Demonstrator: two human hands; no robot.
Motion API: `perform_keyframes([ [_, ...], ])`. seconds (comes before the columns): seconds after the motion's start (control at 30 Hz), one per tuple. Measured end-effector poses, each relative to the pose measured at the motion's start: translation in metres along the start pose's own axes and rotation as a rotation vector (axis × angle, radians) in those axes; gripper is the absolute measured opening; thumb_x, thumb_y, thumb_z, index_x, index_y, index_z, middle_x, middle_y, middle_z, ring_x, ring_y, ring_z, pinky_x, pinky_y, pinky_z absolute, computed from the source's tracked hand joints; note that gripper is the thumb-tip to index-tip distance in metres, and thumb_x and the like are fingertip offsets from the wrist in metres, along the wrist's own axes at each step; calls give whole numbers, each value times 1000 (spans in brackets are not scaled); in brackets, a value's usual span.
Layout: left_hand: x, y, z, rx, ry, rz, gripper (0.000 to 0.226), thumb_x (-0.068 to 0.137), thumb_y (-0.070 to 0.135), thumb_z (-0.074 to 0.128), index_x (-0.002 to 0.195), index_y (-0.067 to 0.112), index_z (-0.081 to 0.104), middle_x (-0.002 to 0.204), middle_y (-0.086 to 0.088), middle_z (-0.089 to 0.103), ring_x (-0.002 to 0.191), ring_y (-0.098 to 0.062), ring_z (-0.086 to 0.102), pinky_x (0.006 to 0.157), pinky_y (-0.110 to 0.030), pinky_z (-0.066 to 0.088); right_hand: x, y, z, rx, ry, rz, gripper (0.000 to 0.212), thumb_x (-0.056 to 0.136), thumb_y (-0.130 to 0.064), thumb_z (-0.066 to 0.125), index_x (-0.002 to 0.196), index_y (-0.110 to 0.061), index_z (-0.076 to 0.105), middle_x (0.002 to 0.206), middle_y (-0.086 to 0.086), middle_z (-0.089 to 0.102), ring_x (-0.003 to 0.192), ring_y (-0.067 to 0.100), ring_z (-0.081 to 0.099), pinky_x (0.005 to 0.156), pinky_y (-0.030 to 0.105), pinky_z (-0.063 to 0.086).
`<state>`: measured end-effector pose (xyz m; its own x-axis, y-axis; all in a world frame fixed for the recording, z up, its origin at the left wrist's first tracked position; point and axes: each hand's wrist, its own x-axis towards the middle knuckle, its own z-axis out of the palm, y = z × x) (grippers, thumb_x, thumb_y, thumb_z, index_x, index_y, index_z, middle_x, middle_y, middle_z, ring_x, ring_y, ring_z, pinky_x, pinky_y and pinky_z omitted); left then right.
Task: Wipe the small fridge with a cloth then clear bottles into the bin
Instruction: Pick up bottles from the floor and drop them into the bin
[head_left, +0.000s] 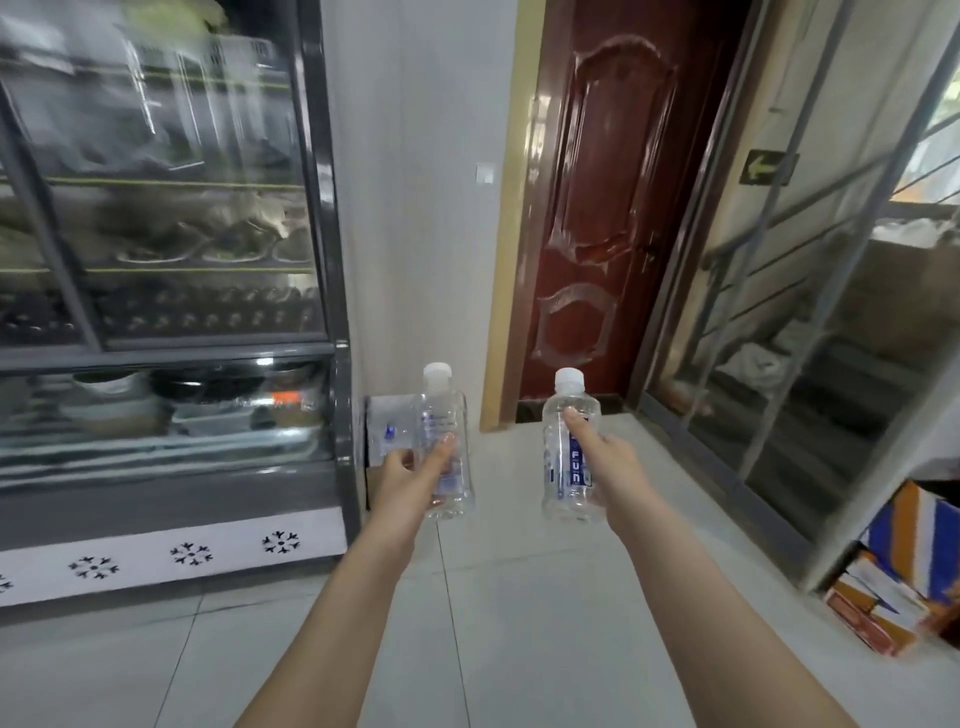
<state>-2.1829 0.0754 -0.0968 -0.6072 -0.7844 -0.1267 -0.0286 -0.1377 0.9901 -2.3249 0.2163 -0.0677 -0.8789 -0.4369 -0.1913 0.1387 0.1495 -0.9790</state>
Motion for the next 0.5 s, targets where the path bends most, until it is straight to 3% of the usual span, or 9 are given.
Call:
perform_keyframes([
  [0.1,56,-1,25,25,-3,-28,58,79,53,63,120,14,48,106,-1,65,96,-20,62,90,-40,48,63,-11,0,-11,-18,-8,45,83,-50,61,94,-6,63,80,7,66,70,19,63,58,26,48],
  [0.23,137,-3,60,52,48,-23,94,59,72,66,130,15,43,120,-4,61,102,-24,62,94,-46,47,163,-17,6,-40,-50,-32,56,78,-55,64,98,-2,64,90,13,67,80,26,65,75,36,52],
  [0.33,197,-5,87,23,99,-10,67,71,59,67,118,15,49,113,-5,64,97,-22,63,93,-44,49,244,-20,12,-42,-29,-58,60,73,-59,66,91,-1,64,94,16,68,88,31,66,88,45,52],
  [0.5,295,2,125,51,211,-30,60,77,53,64,118,13,48,107,-3,63,93,-19,63,74,-31,50,379,-35,28,-54,-110,-31,53,73,-56,67,84,-4,62,91,16,65,84,30,64,83,41,51],
])
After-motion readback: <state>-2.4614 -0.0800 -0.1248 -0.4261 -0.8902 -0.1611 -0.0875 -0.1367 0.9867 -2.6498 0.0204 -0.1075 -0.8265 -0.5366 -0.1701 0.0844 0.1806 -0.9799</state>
